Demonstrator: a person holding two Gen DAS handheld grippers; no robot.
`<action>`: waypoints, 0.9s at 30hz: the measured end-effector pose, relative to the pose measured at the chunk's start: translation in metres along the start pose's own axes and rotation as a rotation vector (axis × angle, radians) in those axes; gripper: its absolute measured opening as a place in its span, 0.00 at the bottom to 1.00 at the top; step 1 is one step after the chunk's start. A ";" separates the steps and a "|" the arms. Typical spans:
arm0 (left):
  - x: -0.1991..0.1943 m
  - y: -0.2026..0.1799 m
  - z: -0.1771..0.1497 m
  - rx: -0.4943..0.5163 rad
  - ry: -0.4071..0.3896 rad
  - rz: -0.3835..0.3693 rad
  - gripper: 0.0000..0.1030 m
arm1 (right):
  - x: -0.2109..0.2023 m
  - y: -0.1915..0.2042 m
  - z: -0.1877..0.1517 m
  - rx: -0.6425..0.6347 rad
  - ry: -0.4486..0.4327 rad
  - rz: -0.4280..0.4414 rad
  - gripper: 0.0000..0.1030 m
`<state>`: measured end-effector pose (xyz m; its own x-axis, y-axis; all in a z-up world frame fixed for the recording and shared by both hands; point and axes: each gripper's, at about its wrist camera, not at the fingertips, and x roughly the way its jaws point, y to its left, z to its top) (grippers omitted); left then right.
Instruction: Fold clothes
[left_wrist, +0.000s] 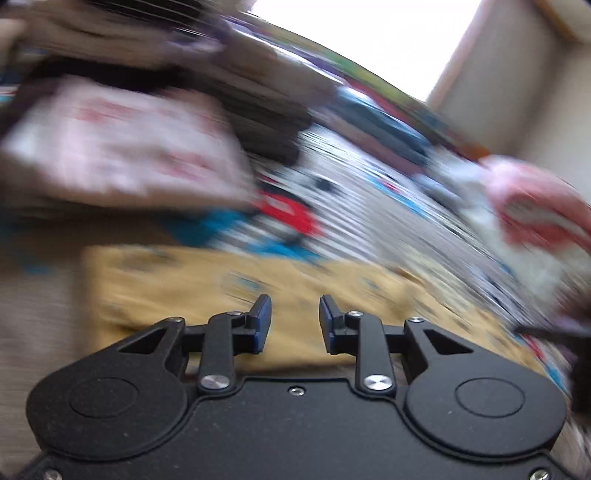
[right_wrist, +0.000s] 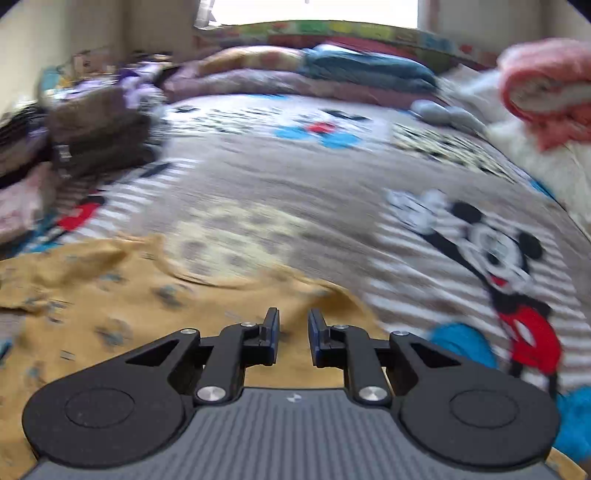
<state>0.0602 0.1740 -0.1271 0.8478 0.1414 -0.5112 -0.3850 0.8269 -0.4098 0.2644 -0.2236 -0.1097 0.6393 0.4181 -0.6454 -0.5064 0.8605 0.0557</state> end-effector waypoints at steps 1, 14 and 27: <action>-0.004 0.007 0.003 -0.025 -0.021 0.044 0.25 | 0.004 0.016 0.005 -0.017 -0.007 0.037 0.19; -0.005 0.078 0.023 -0.273 -0.022 0.187 0.25 | 0.082 0.104 0.039 0.043 0.015 0.175 0.17; -0.008 0.087 0.024 -0.286 -0.055 0.168 0.09 | 0.114 0.099 0.047 0.082 0.042 0.129 0.02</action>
<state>0.0288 0.2577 -0.1404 0.7791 0.2988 -0.5512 -0.6014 0.6046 -0.5223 0.3145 -0.0772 -0.1415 0.5467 0.5156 -0.6598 -0.5326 0.8221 0.2011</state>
